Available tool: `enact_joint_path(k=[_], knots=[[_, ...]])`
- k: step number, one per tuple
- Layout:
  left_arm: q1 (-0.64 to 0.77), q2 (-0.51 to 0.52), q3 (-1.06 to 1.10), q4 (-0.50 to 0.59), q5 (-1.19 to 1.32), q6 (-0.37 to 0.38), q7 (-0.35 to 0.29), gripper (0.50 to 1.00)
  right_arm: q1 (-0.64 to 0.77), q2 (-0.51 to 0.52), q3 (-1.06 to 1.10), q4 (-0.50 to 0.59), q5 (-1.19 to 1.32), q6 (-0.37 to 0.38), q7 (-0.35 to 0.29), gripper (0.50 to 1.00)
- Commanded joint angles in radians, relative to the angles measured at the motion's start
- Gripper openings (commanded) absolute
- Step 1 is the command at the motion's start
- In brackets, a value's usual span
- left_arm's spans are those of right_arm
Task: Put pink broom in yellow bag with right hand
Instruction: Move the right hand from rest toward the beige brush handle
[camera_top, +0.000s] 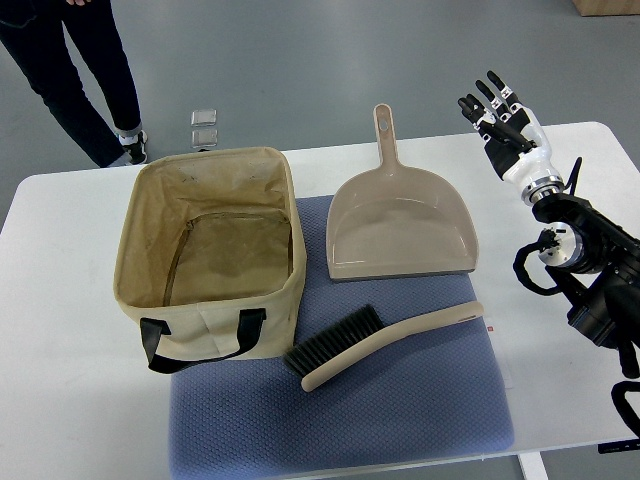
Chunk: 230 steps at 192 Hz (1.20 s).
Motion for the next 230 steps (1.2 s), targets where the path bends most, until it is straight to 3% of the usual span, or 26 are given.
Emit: enact_joint_path(k=[1, 132, 197, 230], knots=[[0.0, 0.0, 0.0, 0.0, 0.0, 0.0, 0.0, 1.0, 0.0, -0.001, 0.0, 0.0, 0.0, 0.0, 0.0, 0.93], [-0.003, 0.0, 0.0, 0.012, -0.003, 0.009, 0.0, 1.0, 0.017, -0.019, 0.002, 0.002, -0.006, -0.011, -0.003, 0.93], [-0.003, 0.0, 0.0, 0.011, -0.002, 0.009, 0.0, 1.0, 0.182, -0.154, -0.105, -0.002, -0.086, -0.061, -0.009, 0.93], [-0.003, 0.0, 0.0, 0.014, -0.003, 0.009, 0.0, 1.0, 0.238, -0.168, -0.233, 0.003, -0.12, -0.072, -0.011, 0.93]])
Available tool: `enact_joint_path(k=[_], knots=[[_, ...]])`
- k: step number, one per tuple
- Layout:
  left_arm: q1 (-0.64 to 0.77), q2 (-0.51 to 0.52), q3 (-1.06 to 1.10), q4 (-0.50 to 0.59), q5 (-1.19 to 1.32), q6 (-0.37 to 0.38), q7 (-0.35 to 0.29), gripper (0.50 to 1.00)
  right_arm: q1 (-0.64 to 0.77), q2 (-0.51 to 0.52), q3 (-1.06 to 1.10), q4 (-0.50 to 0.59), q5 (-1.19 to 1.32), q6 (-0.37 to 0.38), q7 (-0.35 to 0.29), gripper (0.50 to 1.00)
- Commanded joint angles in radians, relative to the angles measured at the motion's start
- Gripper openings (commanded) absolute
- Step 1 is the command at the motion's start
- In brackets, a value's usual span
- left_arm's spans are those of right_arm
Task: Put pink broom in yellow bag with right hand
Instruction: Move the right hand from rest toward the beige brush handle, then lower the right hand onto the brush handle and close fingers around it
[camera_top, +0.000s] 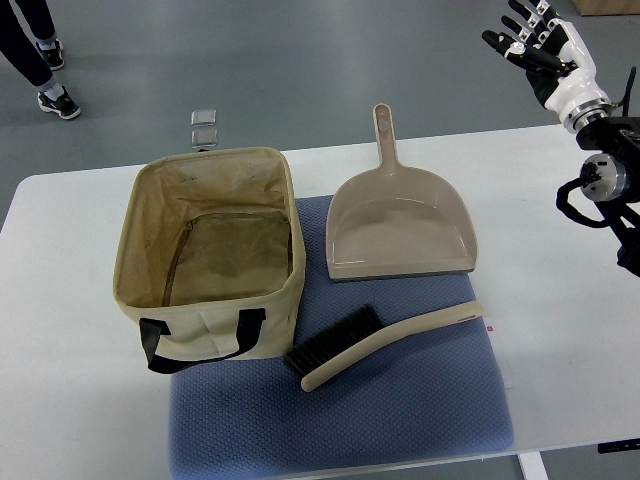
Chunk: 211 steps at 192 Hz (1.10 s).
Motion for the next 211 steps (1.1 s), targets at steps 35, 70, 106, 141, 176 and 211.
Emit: enact_joint_path(k=[35, 70, 106, 141, 176, 211], knots=[[0.0, 0.0, 0.0, 0.0, -0.001, 0.0, 0.0, 1.0, 0.056, -0.091, -0.222, 0.07, -0.105, -0.001, 0.0, 0.93], [0.0, 0.0, 0.0, 0.0, -0.001, 0.0, 0.0, 1.0, 0.094, -0.174, -0.321, 0.146, -0.338, 0.032, -0.002, 0.93], [-0.001, 0.0, 0.0, 0.0, 0.0, 0.0, 0.0, 1.0, 0.099, -0.286, -0.337, 0.324, -0.644, 0.16, -0.002, 0.93], [0.0, 0.0, 0.0, 0.0, 0.0, 0.0, 0.0, 1.0, 0.085, -0.409, -0.354, 0.545, -0.834, 0.302, 0.0, 0.93], [0.0, 0.0, 0.0, 0.0, 0.0, 0.0, 0.0, 1.0, 0.077, -0.448, -0.417, 0.639, -0.938, 0.341, 0.0, 0.928], [-0.001, 0.0, 0.0, 0.0, 0.0, 0.0, 0.0, 1.0, 0.071, -0.449, -0.502, 0.702, -0.969, 0.333, 0.0, 0.928]])
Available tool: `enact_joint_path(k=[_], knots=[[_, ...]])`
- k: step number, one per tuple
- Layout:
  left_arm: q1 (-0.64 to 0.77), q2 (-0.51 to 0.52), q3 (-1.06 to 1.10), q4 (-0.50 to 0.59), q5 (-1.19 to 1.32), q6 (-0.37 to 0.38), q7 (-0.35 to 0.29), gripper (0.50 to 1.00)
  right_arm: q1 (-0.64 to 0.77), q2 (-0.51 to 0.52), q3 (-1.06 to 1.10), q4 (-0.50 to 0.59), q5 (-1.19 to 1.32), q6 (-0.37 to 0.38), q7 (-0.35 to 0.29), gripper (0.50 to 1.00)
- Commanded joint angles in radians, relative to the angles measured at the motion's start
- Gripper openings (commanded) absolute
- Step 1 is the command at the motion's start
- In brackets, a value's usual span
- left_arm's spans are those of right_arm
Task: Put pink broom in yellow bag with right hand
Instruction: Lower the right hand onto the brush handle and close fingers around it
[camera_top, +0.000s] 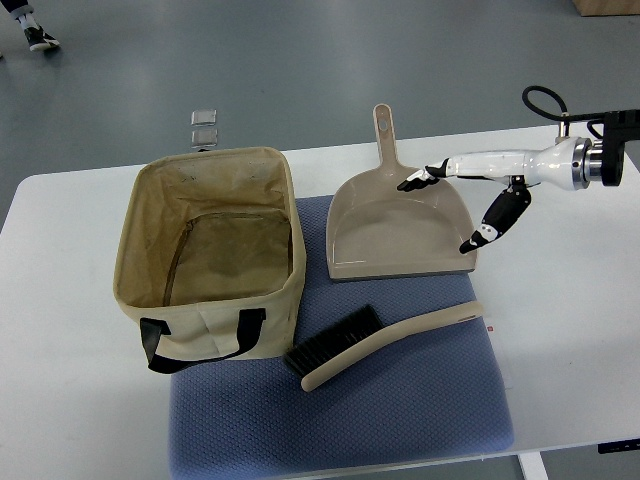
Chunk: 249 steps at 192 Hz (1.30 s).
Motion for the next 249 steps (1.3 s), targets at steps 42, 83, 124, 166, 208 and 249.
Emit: enact_joint_path(k=[42, 83, 124, 166, 208, 249], knots=[[0.0, 0.0, 0.0, 0.0, 0.001, 0.0, 0.0, 1.0, -0.105, 0.056, -0.067, 0.051, -0.132, -0.094, -0.002, 0.928], [0.0, 0.0, 0.0, 0.0, -0.001, 0.0, 0.0, 1.0, -0.177, 0.059, -0.061, 0.083, -0.132, -0.164, 0.0, 0.924], [-0.001, 0.0, 0.0, 0.0, 0.001, 0.0, 0.0, 1.0, -0.242, 0.092, -0.061, 0.085, -0.221, -0.239, -0.003, 0.917], [-0.001, 0.0, 0.0, 0.0, 0.001, 0.0, 0.0, 1.0, -0.263, 0.103, -0.061, 0.083, -0.295, -0.319, -0.025, 0.913], [0.0, 0.0, 0.0, 0.0, 0.001, 0.0, 0.0, 1.0, -0.282, 0.106, -0.061, 0.083, -0.31, -0.345, -0.025, 0.858], [-0.001, 0.0, 0.0, 0.0, 0.001, 0.0, 0.0, 1.0, -0.311, 0.125, -0.059, 0.077, -0.341, -0.38, -0.026, 0.801]])
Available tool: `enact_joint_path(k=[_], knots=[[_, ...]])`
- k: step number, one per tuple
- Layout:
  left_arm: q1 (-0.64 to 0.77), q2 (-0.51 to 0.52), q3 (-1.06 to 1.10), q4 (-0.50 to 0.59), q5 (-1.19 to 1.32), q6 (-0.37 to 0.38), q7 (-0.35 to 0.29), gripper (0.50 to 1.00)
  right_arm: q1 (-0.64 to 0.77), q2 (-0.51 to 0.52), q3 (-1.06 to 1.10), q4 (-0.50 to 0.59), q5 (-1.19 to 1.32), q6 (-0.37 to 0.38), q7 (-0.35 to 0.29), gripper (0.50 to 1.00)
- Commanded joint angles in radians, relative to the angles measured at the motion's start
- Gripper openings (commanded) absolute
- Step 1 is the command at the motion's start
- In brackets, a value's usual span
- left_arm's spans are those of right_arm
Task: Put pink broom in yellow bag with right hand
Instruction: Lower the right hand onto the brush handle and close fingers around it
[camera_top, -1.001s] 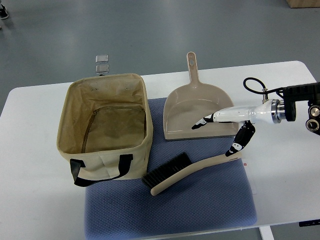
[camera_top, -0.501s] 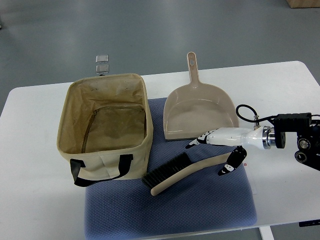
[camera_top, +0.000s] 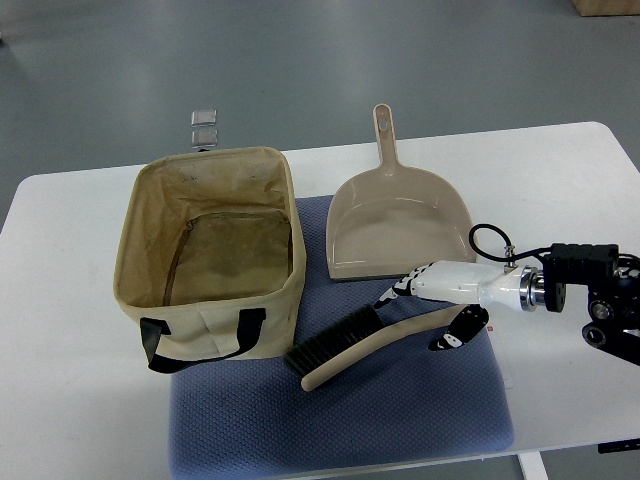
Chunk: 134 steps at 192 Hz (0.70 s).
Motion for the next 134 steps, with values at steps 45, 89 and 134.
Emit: enact_joint_path(k=[45, 89, 134], knots=[[0.0, 0.0, 0.0, 0.0, 0.0, 0.0, 0.0, 1.0, -0.012, 0.007, 0.003, -0.007, -0.006, -0.022, -0.011, 0.725], [0.0, 0.0, 0.0, 0.0, 0.0, 0.0, 0.0, 1.0, -0.02, 0.009, 0.003, -0.007, -0.011, -0.025, -0.011, 0.66], [0.0, 0.0, 0.0, 0.0, -0.001, 0.0, 0.0, 1.0, -0.025, 0.01, 0.003, -0.007, -0.026, -0.028, -0.011, 0.619]])
